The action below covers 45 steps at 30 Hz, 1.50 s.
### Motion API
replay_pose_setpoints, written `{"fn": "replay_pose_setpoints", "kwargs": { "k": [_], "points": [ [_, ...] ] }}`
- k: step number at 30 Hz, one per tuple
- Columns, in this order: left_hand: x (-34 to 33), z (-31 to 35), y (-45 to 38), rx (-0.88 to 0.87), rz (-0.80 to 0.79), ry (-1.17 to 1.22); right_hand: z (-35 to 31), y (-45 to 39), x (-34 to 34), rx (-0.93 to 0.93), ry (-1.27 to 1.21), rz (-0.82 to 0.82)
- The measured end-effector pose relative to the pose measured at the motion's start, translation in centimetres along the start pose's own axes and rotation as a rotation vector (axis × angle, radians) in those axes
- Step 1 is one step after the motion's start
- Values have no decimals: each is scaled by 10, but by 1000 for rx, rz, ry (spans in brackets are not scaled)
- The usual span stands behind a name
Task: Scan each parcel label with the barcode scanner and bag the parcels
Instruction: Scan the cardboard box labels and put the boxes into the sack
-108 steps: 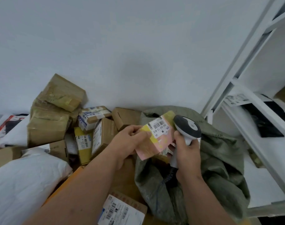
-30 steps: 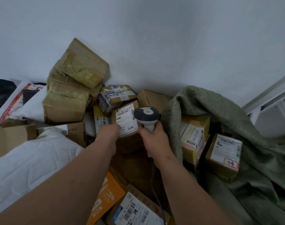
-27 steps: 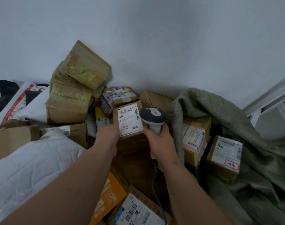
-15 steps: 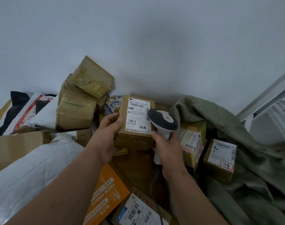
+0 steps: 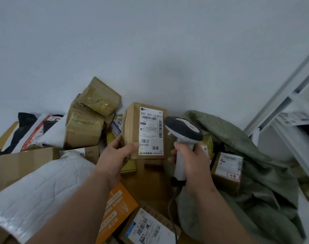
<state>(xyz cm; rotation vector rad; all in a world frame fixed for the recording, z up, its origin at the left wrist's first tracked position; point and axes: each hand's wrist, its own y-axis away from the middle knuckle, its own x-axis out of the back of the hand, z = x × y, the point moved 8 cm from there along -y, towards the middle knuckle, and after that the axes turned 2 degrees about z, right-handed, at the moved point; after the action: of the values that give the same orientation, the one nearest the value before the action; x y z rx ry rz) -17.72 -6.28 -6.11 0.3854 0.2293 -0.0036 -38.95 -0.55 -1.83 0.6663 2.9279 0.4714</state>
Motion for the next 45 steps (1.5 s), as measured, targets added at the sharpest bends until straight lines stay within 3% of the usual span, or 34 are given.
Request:
{"fn": "replay_pose_setpoints", "kwargs": {
  "k": [34,39,45],
  "points": [
    [-37,-6,42,-76,-21,-70,-16,30,39,41,16,-124],
    [-50,-3,44,-75,-30,-80,-16,30,56,76,14,-79],
    [-75,9,44,-123,-32,-104,-12,22,94,93,-77,105]
  ]
}}
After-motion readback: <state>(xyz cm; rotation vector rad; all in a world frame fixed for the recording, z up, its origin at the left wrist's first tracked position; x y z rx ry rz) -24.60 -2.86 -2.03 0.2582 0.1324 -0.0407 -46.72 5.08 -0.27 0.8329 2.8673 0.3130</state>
